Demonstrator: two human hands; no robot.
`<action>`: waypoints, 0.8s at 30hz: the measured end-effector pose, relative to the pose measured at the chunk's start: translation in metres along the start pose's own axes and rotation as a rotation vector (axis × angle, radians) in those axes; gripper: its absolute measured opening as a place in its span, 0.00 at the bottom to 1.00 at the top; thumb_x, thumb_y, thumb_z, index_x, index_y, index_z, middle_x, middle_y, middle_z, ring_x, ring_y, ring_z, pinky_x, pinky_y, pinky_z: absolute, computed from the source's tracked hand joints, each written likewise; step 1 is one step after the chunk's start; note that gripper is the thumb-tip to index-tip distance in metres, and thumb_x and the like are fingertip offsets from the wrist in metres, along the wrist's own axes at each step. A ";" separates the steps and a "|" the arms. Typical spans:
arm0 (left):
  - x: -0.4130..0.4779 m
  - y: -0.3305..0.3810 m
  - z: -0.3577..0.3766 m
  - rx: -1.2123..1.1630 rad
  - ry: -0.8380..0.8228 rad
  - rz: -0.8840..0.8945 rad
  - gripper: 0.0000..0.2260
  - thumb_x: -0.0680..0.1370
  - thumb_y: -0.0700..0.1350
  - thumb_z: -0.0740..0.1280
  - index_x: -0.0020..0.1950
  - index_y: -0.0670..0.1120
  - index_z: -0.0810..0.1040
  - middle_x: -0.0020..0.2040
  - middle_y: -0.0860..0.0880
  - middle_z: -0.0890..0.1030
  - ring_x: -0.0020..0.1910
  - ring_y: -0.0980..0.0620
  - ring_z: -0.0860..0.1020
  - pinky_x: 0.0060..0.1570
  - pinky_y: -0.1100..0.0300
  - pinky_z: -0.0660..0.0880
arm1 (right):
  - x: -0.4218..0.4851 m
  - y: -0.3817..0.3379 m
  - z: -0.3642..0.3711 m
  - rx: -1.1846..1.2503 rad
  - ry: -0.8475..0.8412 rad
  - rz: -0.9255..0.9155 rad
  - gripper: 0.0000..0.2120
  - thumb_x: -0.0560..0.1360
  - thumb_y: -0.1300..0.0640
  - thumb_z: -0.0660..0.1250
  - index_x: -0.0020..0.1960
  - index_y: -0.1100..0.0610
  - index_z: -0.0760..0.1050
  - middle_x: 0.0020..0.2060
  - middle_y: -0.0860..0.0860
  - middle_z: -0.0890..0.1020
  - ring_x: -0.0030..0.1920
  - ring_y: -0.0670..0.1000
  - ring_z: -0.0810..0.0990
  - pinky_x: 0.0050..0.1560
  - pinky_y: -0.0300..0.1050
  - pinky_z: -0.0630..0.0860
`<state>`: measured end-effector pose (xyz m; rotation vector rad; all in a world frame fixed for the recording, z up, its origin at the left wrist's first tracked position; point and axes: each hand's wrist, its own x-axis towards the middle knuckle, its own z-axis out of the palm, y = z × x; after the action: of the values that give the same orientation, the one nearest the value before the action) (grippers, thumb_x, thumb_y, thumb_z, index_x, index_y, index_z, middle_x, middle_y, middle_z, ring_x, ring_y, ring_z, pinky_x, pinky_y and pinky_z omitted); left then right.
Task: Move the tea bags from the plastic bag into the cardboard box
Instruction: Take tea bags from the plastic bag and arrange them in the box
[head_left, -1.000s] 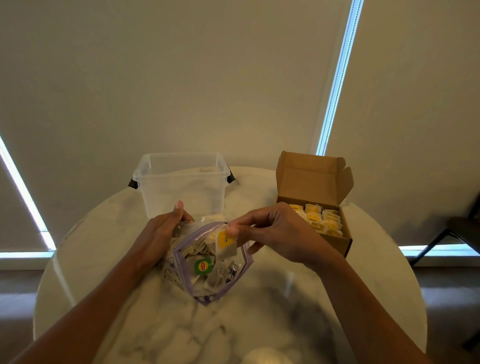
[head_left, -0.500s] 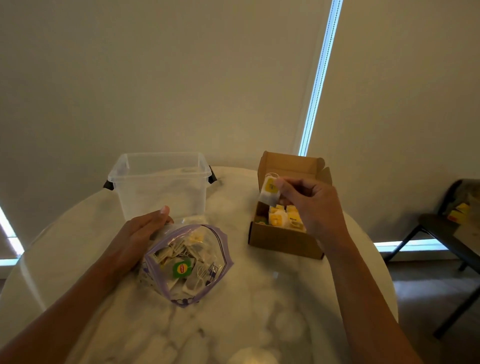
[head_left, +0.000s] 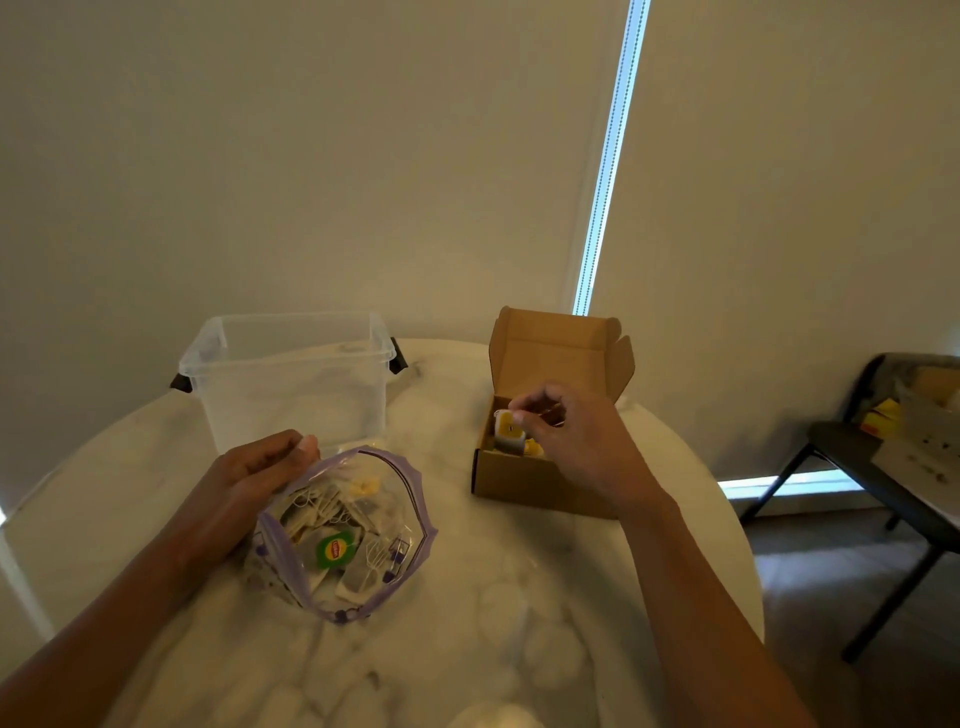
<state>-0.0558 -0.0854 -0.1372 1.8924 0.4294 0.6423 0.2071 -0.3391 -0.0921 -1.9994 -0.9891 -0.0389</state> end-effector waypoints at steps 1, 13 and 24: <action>0.000 0.000 0.000 0.000 -0.001 -0.001 0.22 0.85 0.60 0.65 0.46 0.42 0.81 0.39 0.43 0.83 0.39 0.48 0.83 0.47 0.49 0.76 | 0.000 0.001 0.002 -0.019 -0.027 -0.010 0.04 0.81 0.48 0.73 0.56 0.43 0.84 0.49 0.37 0.83 0.50 0.41 0.81 0.47 0.33 0.74; 0.000 -0.001 0.000 -0.001 0.002 -0.016 0.22 0.85 0.61 0.65 0.45 0.44 0.83 0.40 0.45 0.84 0.40 0.50 0.84 0.48 0.48 0.76 | 0.011 0.022 -0.003 -0.302 -0.026 0.095 0.10 0.78 0.51 0.77 0.59 0.47 0.86 0.57 0.46 0.85 0.53 0.45 0.80 0.43 0.33 0.72; 0.000 -0.003 -0.002 -0.042 0.001 -0.005 0.27 0.84 0.65 0.68 0.47 0.40 0.79 0.42 0.36 0.79 0.43 0.47 0.79 0.49 0.47 0.73 | -0.014 -0.040 0.003 -0.011 0.088 -0.198 0.09 0.79 0.44 0.73 0.56 0.46 0.85 0.48 0.38 0.85 0.48 0.42 0.82 0.47 0.30 0.75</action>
<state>-0.0565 -0.0827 -0.1390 1.8509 0.4184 0.6445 0.1700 -0.3339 -0.0718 -1.8866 -1.1285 -0.2385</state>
